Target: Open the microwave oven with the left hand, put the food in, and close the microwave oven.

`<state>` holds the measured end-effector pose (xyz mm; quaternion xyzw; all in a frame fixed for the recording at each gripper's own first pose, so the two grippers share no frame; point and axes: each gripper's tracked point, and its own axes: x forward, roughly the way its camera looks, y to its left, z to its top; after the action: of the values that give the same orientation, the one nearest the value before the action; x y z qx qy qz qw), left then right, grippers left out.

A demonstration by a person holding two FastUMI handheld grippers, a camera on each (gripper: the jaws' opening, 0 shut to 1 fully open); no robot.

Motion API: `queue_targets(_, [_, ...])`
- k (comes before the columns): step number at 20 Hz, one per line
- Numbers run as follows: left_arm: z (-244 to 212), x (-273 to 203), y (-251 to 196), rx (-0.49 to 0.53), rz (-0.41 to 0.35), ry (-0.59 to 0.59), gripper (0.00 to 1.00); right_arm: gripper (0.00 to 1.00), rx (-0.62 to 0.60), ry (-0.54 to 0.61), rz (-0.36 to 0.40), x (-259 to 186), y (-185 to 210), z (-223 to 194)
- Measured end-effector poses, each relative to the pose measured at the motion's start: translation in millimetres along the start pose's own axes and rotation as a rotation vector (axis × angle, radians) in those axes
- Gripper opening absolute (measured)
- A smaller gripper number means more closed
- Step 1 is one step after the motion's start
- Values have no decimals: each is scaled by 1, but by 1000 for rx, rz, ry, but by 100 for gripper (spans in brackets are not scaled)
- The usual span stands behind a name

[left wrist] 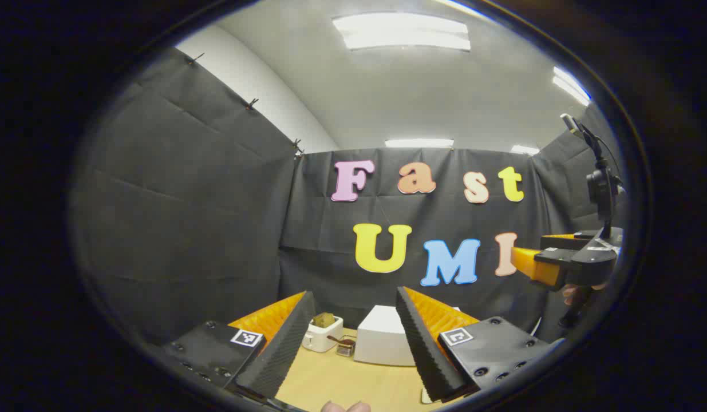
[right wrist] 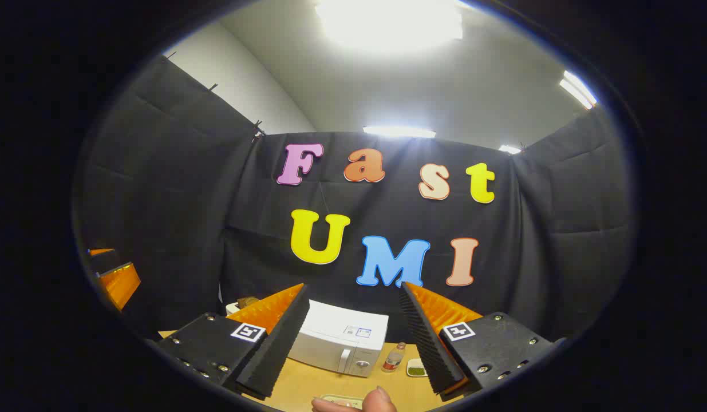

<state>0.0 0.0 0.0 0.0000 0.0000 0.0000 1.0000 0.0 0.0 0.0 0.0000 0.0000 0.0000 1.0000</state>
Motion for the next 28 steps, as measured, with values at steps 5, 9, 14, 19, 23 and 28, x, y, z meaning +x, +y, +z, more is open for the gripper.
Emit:
queue_targets(5, [0, 0, 7, 16, 12, 4, 95, 97, -11, 12, 3, 1, 0, -1])
queue_targets(9, [-1, -2, 7, 28, 8, 6, 94, 97, 17, 6, 16, 2, 3, 4])
queue_targets(14, [-1, -6, 14, 24, 19, 8, 94, 96, -12, 4, 23, 1, 8, 5])
queue_targets(19, [-4, -6, 17, 37, 21, 16, 95, 97, -11, 16, 25, -2, 7, 3])
queue_targets(23, [-10, -6, 6, 46, 8, 26, 95, 97, -29, 33, 12, -6, -5, -4])
queue_targets(28, [-29, 4, -20, 49, 2, 49, 94, 97, -43, 21, 12, -6, -34, -7])
